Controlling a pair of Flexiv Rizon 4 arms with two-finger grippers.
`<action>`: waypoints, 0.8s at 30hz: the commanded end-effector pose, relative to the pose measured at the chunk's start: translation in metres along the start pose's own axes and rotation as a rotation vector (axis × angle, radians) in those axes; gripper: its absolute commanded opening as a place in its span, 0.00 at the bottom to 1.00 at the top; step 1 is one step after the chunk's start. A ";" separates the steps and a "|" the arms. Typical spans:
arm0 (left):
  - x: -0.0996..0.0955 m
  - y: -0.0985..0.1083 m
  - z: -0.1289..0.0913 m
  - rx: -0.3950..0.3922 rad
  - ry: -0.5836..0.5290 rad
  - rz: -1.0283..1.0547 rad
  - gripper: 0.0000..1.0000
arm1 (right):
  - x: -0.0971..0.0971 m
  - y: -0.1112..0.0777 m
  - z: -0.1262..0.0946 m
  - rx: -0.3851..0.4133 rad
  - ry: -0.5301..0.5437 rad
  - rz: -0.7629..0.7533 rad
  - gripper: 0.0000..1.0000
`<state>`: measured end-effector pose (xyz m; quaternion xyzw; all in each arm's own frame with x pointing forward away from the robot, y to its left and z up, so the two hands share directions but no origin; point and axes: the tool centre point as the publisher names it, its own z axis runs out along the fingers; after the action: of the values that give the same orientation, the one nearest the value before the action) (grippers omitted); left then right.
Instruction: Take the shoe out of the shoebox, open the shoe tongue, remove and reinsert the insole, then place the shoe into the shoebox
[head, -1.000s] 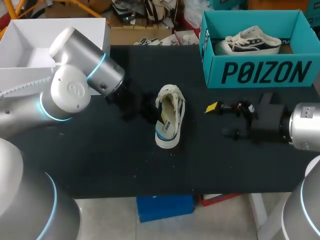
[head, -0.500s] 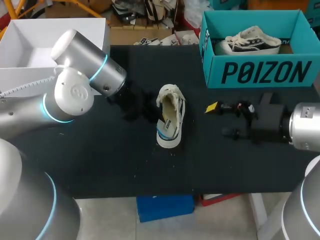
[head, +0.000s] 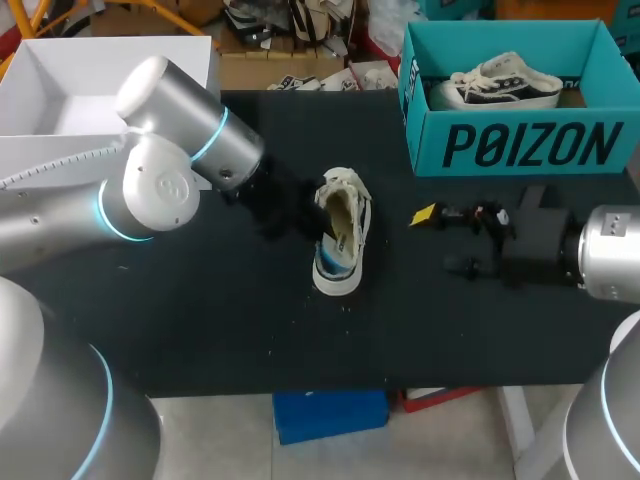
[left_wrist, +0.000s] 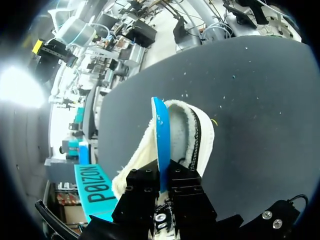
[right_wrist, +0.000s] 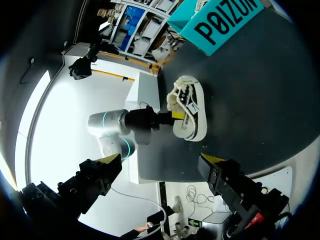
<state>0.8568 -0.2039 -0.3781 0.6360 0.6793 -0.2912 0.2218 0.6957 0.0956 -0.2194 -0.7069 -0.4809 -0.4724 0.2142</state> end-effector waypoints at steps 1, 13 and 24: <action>-0.004 0.005 0.006 -0.015 0.019 -0.006 0.00 | 0.000 0.000 -0.001 0.001 -0.002 0.001 1.00; -0.008 -0.012 -0.012 0.003 0.019 0.030 1.00 | 0.000 0.000 -0.001 0.001 -0.002 0.001 1.00; -0.012 -0.037 -0.027 0.032 0.010 0.076 0.40 | 0.000 0.000 -0.001 0.001 -0.002 0.001 1.00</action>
<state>0.8284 -0.1990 -0.3491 0.6657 0.6507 -0.2932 0.2179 0.6957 0.0956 -0.2194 -0.7069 -0.4809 -0.4724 0.2142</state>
